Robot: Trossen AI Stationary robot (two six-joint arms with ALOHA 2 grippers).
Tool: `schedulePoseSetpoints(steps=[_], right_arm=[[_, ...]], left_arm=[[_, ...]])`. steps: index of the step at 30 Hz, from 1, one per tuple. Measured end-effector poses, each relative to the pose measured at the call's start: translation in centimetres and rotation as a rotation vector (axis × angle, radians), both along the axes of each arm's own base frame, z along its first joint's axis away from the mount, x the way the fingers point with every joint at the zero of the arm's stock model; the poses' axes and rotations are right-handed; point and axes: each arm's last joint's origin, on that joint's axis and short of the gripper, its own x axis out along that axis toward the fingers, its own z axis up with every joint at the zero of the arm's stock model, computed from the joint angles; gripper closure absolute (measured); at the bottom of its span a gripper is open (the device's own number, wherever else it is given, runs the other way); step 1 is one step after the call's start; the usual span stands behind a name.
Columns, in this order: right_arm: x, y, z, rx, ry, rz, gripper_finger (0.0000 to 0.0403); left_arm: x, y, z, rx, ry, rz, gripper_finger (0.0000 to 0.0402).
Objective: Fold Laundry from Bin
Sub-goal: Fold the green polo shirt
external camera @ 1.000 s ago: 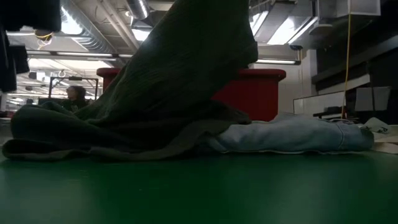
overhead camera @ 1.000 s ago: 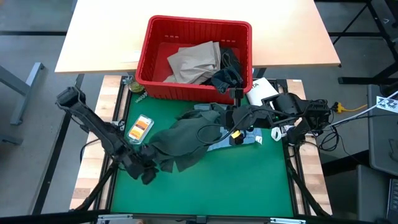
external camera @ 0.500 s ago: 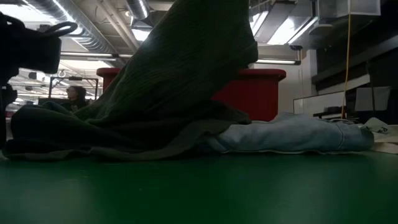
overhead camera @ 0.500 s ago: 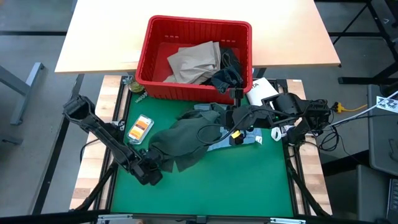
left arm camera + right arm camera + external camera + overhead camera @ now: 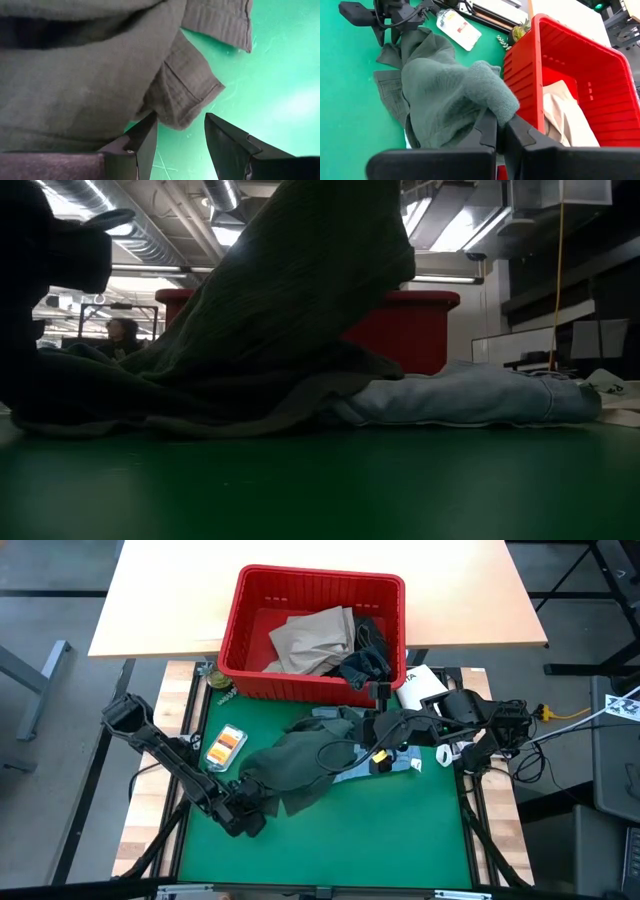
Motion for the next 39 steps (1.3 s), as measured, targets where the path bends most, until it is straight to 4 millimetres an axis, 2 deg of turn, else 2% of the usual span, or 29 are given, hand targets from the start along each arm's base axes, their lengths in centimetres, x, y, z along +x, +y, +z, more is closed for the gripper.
schedulePoseSetpoints(steps=[10,20,27,31,34,39], right_arm=[[0.0,0.0,0.0,0.007,0.002,0.007,0.0394],[0.0,0.0,0.0,0.007,0.002,0.007,0.0394],[0.0,0.0,0.0,0.007,0.002,0.008,0.0394],[0.0,0.0,0.0,0.007,0.003,0.008,0.0394],[0.0,0.0,0.0,0.007,0.003,0.008,0.0394],[-0.2,0.0,-0.1,-0.002,0.023,0.005,0.0394]], left_arm=[[0.0,0.4,0.0,0.071,-0.009,-0.005,0.0249],[-0.2,0.4,-0.1,0.100,0.002,-0.031,0.0303],[0.1,0.1,-2.0,0.133,0.079,-0.045,0.0330],[0.1,0.0,-2.4,0.139,0.097,-0.050,0.0366],[0.0,-0.1,-1.9,0.141,0.098,-0.106,0.0394],[-0.6,-0.2,0.1,0.106,0.220,-0.216,0.0399]])
